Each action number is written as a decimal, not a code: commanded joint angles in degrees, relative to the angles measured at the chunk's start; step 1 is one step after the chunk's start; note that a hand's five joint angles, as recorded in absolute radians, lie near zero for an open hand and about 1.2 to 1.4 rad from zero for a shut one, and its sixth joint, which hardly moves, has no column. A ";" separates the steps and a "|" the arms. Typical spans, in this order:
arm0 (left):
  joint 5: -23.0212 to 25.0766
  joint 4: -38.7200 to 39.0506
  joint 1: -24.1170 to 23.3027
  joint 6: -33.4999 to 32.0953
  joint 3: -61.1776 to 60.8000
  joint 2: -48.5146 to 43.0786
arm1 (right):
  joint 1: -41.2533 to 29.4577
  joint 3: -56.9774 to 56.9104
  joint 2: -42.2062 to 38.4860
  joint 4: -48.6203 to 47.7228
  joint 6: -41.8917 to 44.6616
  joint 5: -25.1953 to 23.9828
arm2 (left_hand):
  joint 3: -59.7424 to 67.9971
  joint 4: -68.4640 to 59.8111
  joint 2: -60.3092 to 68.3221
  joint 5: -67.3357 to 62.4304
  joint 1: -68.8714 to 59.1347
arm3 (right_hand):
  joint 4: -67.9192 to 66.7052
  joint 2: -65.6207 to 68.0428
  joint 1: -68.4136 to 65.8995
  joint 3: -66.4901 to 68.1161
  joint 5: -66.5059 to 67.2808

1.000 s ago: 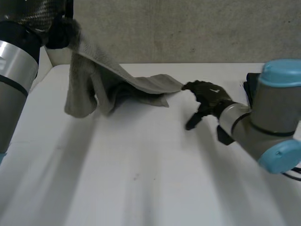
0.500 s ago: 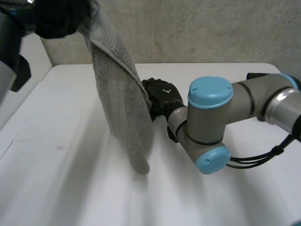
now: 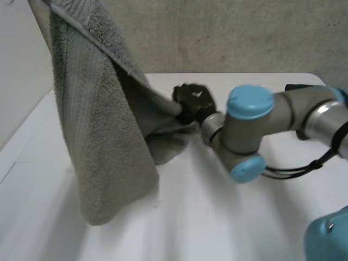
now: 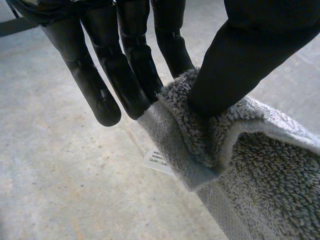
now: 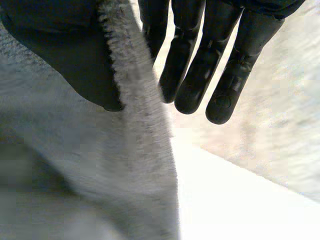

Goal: Fold the laundry.

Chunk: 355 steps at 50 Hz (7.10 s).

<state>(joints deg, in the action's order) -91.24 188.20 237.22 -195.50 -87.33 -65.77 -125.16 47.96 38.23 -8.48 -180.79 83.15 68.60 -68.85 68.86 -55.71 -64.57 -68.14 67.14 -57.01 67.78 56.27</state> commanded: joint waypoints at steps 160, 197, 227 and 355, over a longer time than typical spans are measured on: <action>-1.66 17.38 15.64 -0.58 -6.19 -45.07 | 25.85 46.61 22.84 -10.41 6.92 -1.32 | 11.40 -11.15 11.14 -14.29 -15.43 | -11.86 12.86 -22.99 12.22 13.73; 1.69 -11.46 15.82 -30.47 -14.99 -36.52 | 27.96 45.83 33.76 34.51 74.01 -1.42 | 11.40 -11.15 11.14 -14.29 -15.43 | -11.86 12.86 -22.99 12.22 13.73; -9.57 8.58 11.60 -25.37 10.77 -64.48 | 21.98 7.41 -0.35 5.59 71.19 3.78 | -58.60 58.85 -58.86 55.71 54.57 | 58.14 -57.14 47.01 -57.78 -56.27; -0.34 13.86 11.07 -3.84 -8.91 -46.82 | 54.50 53.82 28.57 -2.06 53.88 -10.64 | -56.70 56.95 -56.97 53.81 52.68 | -11.86 12.86 -22.99 12.22 13.73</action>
<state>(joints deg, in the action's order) -91.59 202.19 248.33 -199.41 -96.20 -112.57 -71.08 101.82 66.81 -10.70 -127.06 72.45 12.19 -11.61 11.75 -2.56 -10.82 -68.14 67.45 -43.11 67.33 56.59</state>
